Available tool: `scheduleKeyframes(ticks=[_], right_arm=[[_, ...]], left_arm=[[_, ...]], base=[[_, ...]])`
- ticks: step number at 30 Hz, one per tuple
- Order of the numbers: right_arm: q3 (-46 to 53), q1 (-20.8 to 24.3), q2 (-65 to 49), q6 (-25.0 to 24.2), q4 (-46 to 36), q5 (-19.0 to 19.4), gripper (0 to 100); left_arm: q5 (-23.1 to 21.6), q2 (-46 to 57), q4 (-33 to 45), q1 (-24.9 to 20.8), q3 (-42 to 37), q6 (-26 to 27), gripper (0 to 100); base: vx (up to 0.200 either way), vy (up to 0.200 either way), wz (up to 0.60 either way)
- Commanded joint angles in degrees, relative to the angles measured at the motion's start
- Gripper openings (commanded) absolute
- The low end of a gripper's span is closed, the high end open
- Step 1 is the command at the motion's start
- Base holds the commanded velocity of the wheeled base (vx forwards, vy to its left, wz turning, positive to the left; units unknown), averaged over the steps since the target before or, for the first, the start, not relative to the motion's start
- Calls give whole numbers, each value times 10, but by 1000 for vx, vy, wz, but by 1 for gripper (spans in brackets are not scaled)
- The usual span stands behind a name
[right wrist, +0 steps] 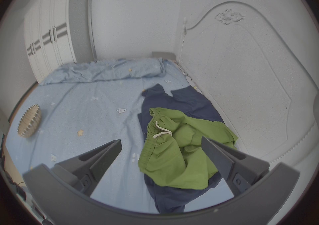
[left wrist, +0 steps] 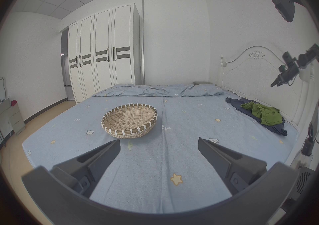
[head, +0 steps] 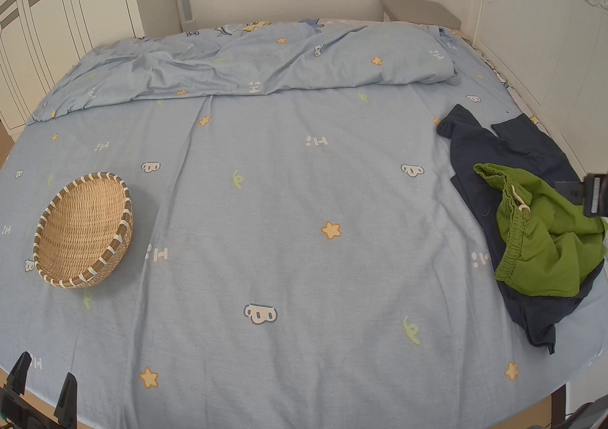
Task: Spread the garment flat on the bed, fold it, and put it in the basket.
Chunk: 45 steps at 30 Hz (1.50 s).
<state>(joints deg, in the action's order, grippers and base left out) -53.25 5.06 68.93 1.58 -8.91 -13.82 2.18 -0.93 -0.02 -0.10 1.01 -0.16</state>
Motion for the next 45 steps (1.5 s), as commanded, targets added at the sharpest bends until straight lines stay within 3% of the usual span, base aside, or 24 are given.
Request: scheduleKeyframes(ticks=[1, 11, 30, 31, 45], right_arm=[[-204, 58, 350, 7, -24, -115, 100], [-262, 56, 446, 4, -11, -116, 100], [-273, 20, 467, 4, -9, -140, 100], [-273, 21, 467, 4, -9, -140, 0], [-287, 17, 458, 3, -49, -139, 0]], left_arm=[[0, 9, -1, 0, -10, 0, 100], [0, 9, -1, 0, -10, 0, 100], [0, 9, -1, 0, -10, 0, 100], [0, 9, 0, 0, -10, 0, 100], [0, 9, 0, 0, -10, 0, 100]], base=[[0, 0, 0], [0, 0, 0], [0, 0, 0], [0, 0, 0], [0, 0, 0]])
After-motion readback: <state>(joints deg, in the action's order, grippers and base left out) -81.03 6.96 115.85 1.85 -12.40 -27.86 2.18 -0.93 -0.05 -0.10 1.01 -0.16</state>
